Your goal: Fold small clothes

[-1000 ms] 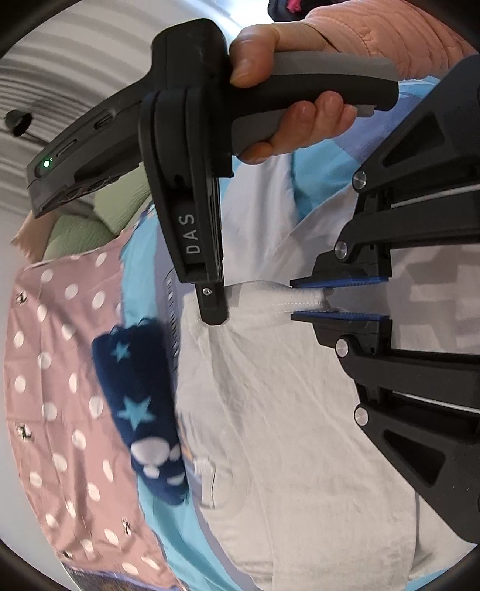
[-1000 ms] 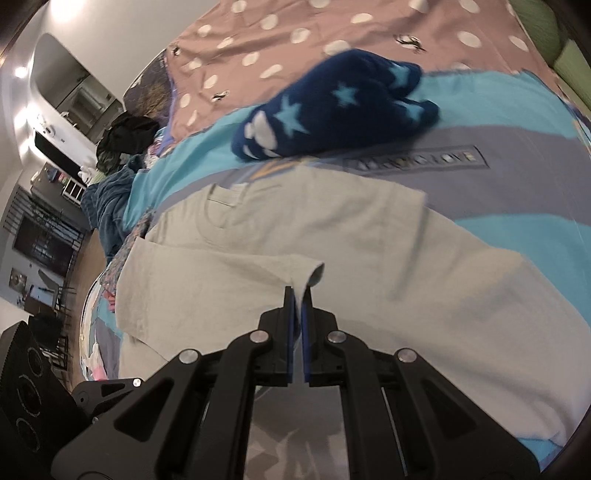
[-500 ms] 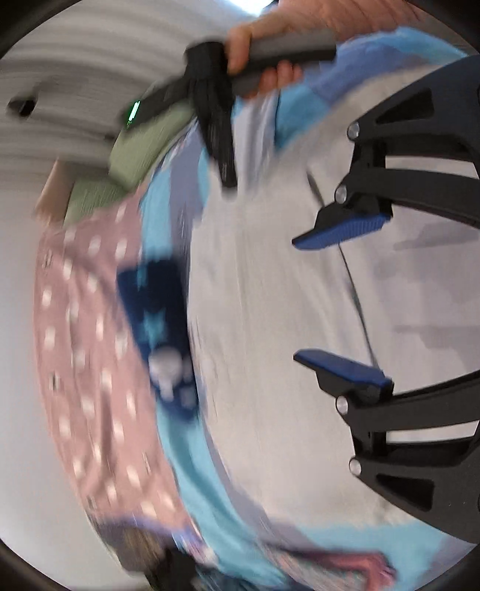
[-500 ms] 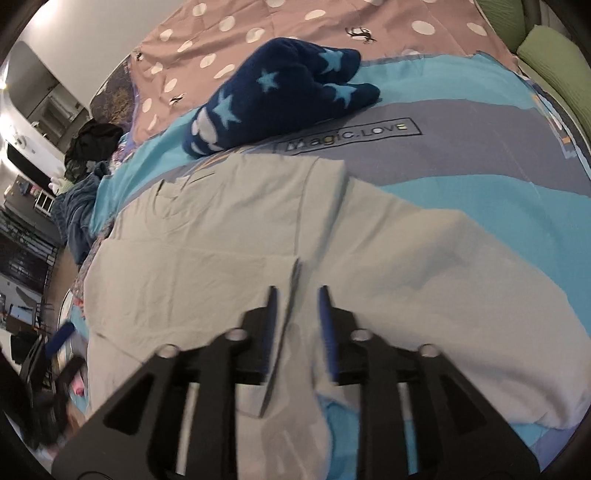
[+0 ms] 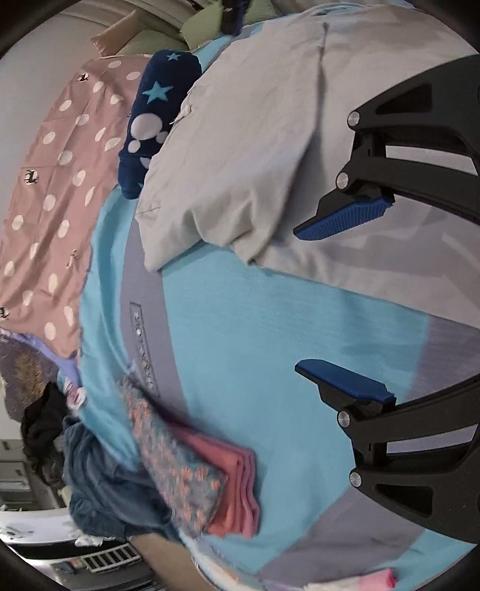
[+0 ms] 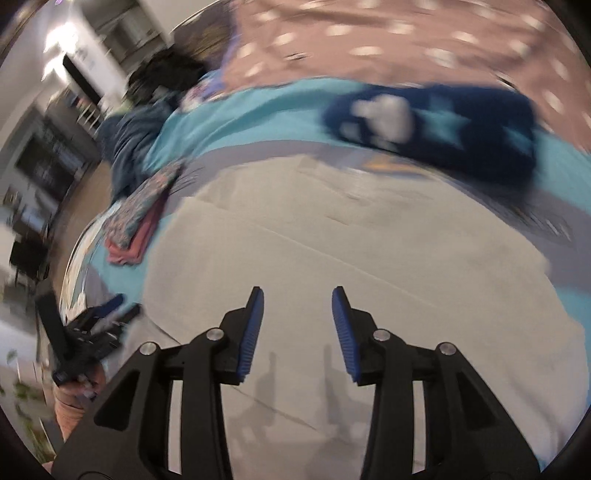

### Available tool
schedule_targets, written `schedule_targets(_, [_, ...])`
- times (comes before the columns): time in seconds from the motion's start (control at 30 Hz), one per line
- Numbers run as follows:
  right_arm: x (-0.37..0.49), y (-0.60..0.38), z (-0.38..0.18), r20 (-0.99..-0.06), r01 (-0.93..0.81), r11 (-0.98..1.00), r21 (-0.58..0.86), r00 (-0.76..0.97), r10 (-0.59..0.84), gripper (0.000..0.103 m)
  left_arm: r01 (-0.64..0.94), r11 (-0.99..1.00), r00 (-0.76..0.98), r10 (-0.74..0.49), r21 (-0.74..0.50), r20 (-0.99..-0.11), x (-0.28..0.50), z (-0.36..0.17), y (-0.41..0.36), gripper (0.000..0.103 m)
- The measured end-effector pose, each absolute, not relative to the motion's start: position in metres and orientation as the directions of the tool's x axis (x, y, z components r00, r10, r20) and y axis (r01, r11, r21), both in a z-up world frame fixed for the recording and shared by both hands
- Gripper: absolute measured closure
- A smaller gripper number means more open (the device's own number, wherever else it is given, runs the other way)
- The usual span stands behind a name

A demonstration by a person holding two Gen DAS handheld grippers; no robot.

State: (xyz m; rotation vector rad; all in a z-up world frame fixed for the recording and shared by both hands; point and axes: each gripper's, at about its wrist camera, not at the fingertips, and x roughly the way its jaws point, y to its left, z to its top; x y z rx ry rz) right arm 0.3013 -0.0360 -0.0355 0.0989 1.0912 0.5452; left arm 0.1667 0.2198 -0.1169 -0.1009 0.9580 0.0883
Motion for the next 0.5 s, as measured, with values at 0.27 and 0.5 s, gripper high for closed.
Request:
schedule_targets(0.27, [0.356, 0.13, -0.032, -0.877, -0.569, 0.804, 0.171, 0.284, 0.387, 0.056, -0.038, 0.985, 0.578, -0.115, -0.167, -0.808, 0.183, -0.135, 0.219, 0.053])
schedule_targets(0.5, [0.387, 0.203, -0.071, -0.935, -0.598, 0.798, 0.08, 0.233, 0.269, 0.052, 0.047, 0.969, 0.621, -0.219, -0.243, -0.753, 0.185, -0.138, 0.221, 0.068])
